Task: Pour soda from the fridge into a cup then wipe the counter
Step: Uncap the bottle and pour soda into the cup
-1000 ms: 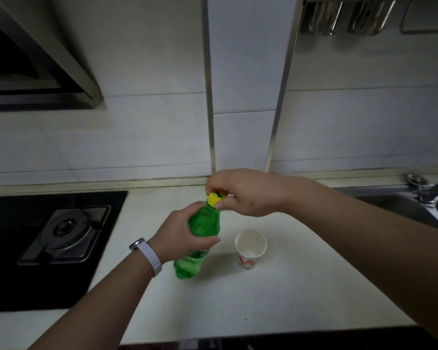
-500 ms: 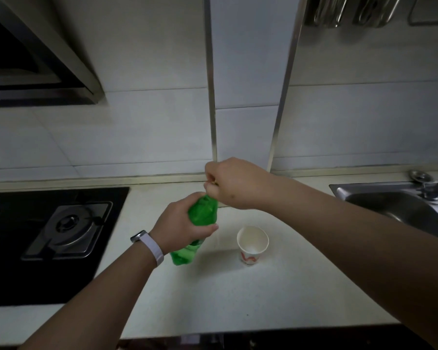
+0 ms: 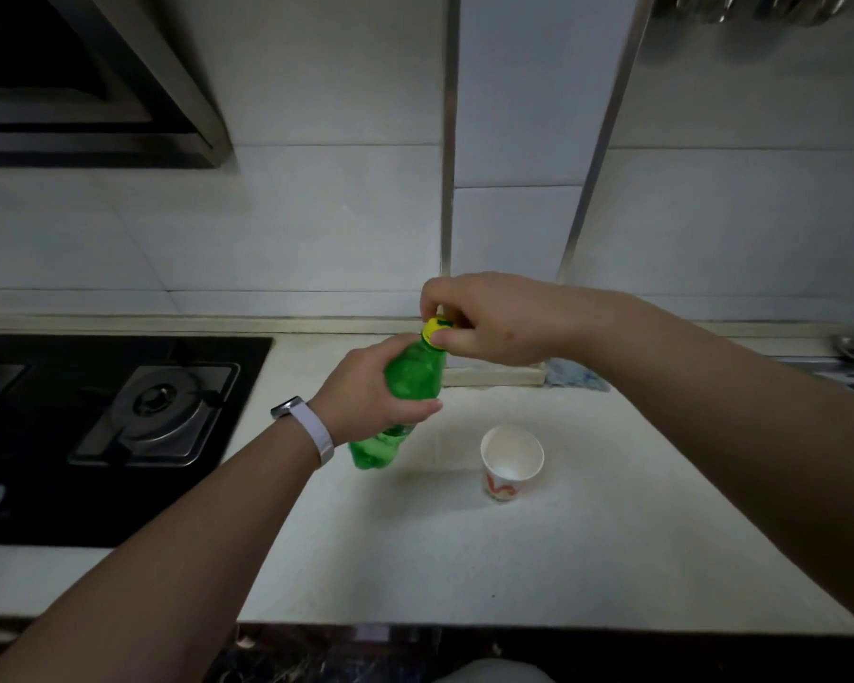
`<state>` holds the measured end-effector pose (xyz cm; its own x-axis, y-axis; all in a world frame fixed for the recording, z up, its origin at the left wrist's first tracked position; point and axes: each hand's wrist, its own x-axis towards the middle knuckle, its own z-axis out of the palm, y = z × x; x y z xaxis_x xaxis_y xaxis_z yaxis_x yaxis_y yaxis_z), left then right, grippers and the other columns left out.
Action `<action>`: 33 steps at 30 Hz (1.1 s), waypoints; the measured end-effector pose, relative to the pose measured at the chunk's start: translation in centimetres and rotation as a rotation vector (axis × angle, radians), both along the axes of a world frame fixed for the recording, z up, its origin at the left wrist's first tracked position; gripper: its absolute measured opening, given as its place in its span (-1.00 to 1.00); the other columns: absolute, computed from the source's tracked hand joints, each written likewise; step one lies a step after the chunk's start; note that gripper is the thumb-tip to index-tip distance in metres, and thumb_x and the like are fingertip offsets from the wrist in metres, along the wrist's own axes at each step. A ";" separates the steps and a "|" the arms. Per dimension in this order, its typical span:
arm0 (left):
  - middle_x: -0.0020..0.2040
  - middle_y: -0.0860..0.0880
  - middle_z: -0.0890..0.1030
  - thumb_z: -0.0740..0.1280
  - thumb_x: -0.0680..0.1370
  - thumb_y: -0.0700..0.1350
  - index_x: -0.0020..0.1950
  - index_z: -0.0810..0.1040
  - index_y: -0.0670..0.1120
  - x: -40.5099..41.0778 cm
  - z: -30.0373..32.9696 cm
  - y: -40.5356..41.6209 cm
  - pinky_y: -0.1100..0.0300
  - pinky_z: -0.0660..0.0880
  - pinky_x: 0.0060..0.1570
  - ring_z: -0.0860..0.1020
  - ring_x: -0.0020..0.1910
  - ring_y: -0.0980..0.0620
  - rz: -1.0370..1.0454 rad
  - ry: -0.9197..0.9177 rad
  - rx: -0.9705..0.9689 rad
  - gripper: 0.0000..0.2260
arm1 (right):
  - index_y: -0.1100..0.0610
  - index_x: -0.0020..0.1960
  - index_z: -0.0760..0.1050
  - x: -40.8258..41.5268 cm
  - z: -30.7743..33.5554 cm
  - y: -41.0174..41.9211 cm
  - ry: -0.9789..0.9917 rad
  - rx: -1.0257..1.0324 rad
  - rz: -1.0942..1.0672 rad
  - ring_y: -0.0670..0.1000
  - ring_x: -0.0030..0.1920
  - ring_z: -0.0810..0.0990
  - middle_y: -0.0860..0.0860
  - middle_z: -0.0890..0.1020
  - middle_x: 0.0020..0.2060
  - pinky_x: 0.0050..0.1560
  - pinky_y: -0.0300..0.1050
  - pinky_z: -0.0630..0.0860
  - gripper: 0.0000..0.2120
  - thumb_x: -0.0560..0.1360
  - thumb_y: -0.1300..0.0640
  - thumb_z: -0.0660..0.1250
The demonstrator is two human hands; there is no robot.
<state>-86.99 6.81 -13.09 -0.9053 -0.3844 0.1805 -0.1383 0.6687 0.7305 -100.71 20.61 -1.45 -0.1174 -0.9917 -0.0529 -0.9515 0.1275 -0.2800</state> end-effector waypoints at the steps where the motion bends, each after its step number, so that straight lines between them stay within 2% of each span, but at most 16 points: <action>1: 0.06 0.11 0.64 0.56 0.28 0.15 0.33 0.46 0.16 0.0 0.0 -0.1 0.06 0.59 0.04 0.60 0.01 0.13 -0.010 -0.005 0.004 -0.36 | -0.06 0.05 0.35 0.0 0.0 0.0 -0.003 0.000 0.017 -0.08 -0.19 0.46 -0.06 0.50 -0.16 -0.21 -0.10 0.41 -0.91 0.59 -0.03 0.22; 4: 0.06 0.10 0.65 0.51 0.24 0.24 0.31 0.46 0.19 0.1 -0.3 -0.3 0.06 0.59 0.04 0.60 0.01 0.16 -0.032 -0.021 0.027 -0.34 | -0.08 0.01 0.33 0.1 -0.2 0.2 -0.021 0.013 0.048 -0.12 -0.20 0.42 -0.14 0.44 -0.19 -0.24 -0.15 0.35 -0.92 0.58 -0.01 0.24; 7: 0.05 0.10 0.65 0.49 0.23 0.27 0.30 0.46 0.17 -0.1 -0.7 0.0 0.04 0.59 0.03 0.61 0.01 0.14 -0.035 -0.032 0.030 -0.33 | -0.04 -0.02 0.37 0.1 -0.8 0.2 -0.040 -0.028 -0.014 -0.10 -0.24 0.43 -0.12 0.46 -0.24 -0.29 -0.14 0.33 -0.89 0.54 -0.02 0.28; 10: 0.11 0.07 0.65 0.49 0.24 0.28 0.40 0.40 0.15 -0.6 -0.8 0.3 0.07 0.58 0.06 0.61 0.05 0.10 -0.028 -0.053 -0.004 -0.24 | 0.04 -0.03 0.42 -0.1 -1.8 0.1 -0.033 -0.079 -0.171 -0.04 -0.26 0.48 -0.05 0.52 -0.28 -0.33 -0.11 0.32 -0.70 0.54 -0.21 0.23; 13: 0.12 0.05 0.66 0.49 0.23 0.29 0.40 0.41 0.14 -0.7 -1.0 0.3 0.05 0.58 0.08 0.62 0.06 0.09 -0.030 -0.049 0.020 -0.23 | 0.08 -0.02 0.41 0.1 -2.6 0.1 -0.007 -0.095 -0.247 -0.02 -0.27 0.48 -0.02 0.51 -0.29 -0.37 -0.11 0.27 -0.64 0.55 -0.24 0.19; 17: 0.10 0.07 0.65 0.52 0.24 0.26 0.38 0.42 0.15 -0.7 -1.2 0.3 0.04 0.58 0.06 0.61 0.04 0.10 -0.065 -0.082 0.002 -0.27 | 0.06 0.05 0.36 0.3 -3.0 0.8 0.003 -0.028 -0.169 -0.02 -0.24 0.47 -0.02 0.51 -0.24 -0.34 -0.13 0.30 -0.74 0.60 -0.13 0.16; 18: 0.09 0.07 0.65 0.54 0.25 0.22 0.37 0.43 0.14 -0.7 -1.4 0.2 0.04 0.59 0.05 0.61 0.02 0.11 -0.074 -0.091 0.011 -0.29 | 0.05 0.06 0.36 0.1 -3.0 1.0 -0.024 -0.013 -0.141 -0.02 -0.21 0.48 -0.04 0.51 -0.22 -0.31 -0.13 0.33 -0.80 0.61 -0.08 0.18; 20: 0.06 0.07 0.65 0.54 0.23 0.24 0.35 0.46 0.09 -0.7 -1.6 0.1 0.04 0.59 0.04 0.62 0.00 0.12 -0.074 -0.094 0.053 -0.28 | 0.04 0.03 0.39 -0.1 -2.9 1.3 -0.093 -0.022 -0.067 0.00 -0.10 0.48 -0.08 0.48 -0.12 -0.16 -0.09 0.42 -0.93 0.57 0.17 0.24; 22: 0.05 0.07 0.65 0.51 0.20 0.28 0.34 0.47 0.07 -0.7 -1.6 0.1 0.06 0.60 0.02 0.62 0.00 0.13 -0.059 -0.084 0.085 -0.24 | 0.06 -0.04 0.43 -0.1 -3.1 1.4 -0.159 -0.072 -0.010 0.03 -0.01 0.48 -0.05 0.47 -0.03 -0.01 -0.01 0.47 -0.78 0.43 0.35 0.25; 24: 0.02 0.10 0.65 0.51 0.21 0.27 0.32 0.48 0.10 -0.8 -1.6 0.3 0.12 0.59 0.00 0.62 -0.02 0.16 -0.059 -0.069 0.091 -0.28 | 0.04 -0.04 0.46 0.3 -3.3 1.4 -0.239 -0.124 -0.051 0.01 -0.01 0.49 -0.04 0.49 -0.03 0.02 0.01 0.50 -0.84 0.43 0.26 0.30; 26: 0.02 0.12 0.65 0.53 0.24 0.22 0.31 0.48 0.12 -0.9 -1.5 0.5 0.15 0.58 -0.02 0.61 -0.03 0.19 -0.073 -0.067 0.101 -0.33 | 0.02 0.00 0.45 0.6 -3.8 1.2 -0.282 -0.200 -0.147 -0.03 -0.07 0.50 -0.06 0.51 -0.07 -0.03 -0.01 0.53 -0.89 0.50 0.05 0.33; 29: 0.09 0.11 0.64 0.53 0.24 0.23 0.37 0.45 0.11 -0.9 -1.5 0.8 0.18 0.57 0.04 0.60 0.04 0.19 -0.086 -0.081 0.096 -0.27 | 0.00 0.08 0.41 0.8 -4.0 1.1 -0.219 -0.213 -0.346 -0.04 -0.18 0.52 -0.04 0.54 -0.15 -0.21 -0.05 0.49 -0.69 0.53 -0.22 0.24; 31: 0.11 0.11 0.64 0.52 0.23 0.26 0.38 0.44 0.09 -0.7 -1.7 0.8 0.15 0.57 0.06 0.60 0.05 0.18 -0.081 -0.092 0.094 -0.24 | 0.01 0.04 0.44 0.5 -4.1 1.3 -0.162 -0.167 -0.411 -0.04 -0.26 0.52 -0.03 0.55 -0.25 -0.30 -0.09 0.40 -0.64 0.51 -0.28 0.23; 33: 0.11 0.10 0.64 0.52 0.22 0.27 0.38 0.44 0.09 -0.6 -1.9 0.9 0.10 0.58 0.07 0.60 0.06 0.16 -0.082 -0.104 0.088 -0.23 | -0.02 0.03 0.46 0.4 -4.2 1.8 -0.203 -0.156 -0.382 -0.05 -0.27 0.52 -0.04 0.56 -0.26 -0.30 -0.10 0.42 -0.72 0.49 -0.19 0.29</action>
<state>-87.56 7.69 -15.00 -0.9465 -0.3184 0.0530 -0.1636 0.6147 0.7716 -100.30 22.42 -5.62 -0.4786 -0.8774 0.0340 -0.7684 0.3998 -0.4998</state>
